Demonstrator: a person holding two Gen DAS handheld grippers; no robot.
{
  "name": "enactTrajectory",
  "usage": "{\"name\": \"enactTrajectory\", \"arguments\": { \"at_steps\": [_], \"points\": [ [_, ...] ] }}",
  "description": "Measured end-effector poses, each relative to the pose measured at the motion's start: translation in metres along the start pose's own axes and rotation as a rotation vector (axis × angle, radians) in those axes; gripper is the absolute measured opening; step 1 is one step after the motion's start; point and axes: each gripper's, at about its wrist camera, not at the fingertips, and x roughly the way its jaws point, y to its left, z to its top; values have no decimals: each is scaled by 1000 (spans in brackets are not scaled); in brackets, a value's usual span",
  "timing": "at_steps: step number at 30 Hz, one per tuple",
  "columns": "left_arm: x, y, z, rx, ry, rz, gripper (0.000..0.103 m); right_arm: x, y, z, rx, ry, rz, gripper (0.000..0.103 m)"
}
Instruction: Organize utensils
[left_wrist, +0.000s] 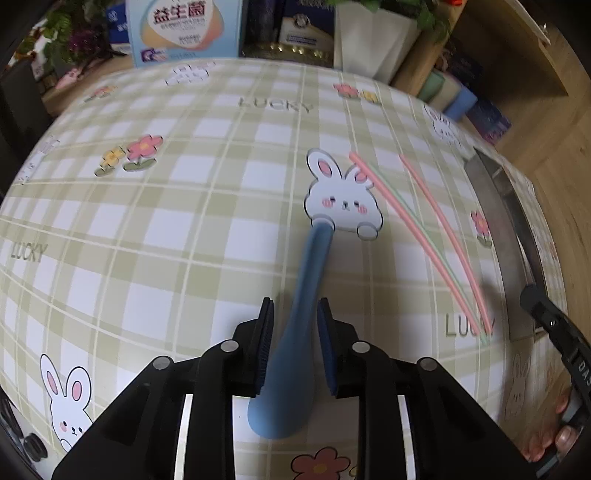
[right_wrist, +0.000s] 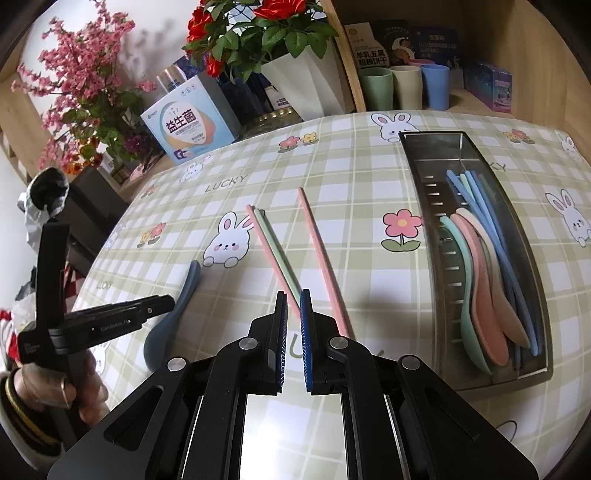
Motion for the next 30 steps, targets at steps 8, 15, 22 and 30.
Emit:
{"name": "enactTrajectory", "arguments": {
  "at_steps": [8,15,22,30],
  "points": [
    [4,-4,-11,45,18,-1,17,1,2,0,-4,4,1,8],
    [-1,-7,-12,1,29,-91,8,0,1,-1,0,0,0,8],
    [1,-27,-18,24,64,-141,8,1,0,-1,6,1,1,8],
    [5,-41,-21,81,71,-128,8,0,-1,-2,14,0,3,8]
  ]
}}
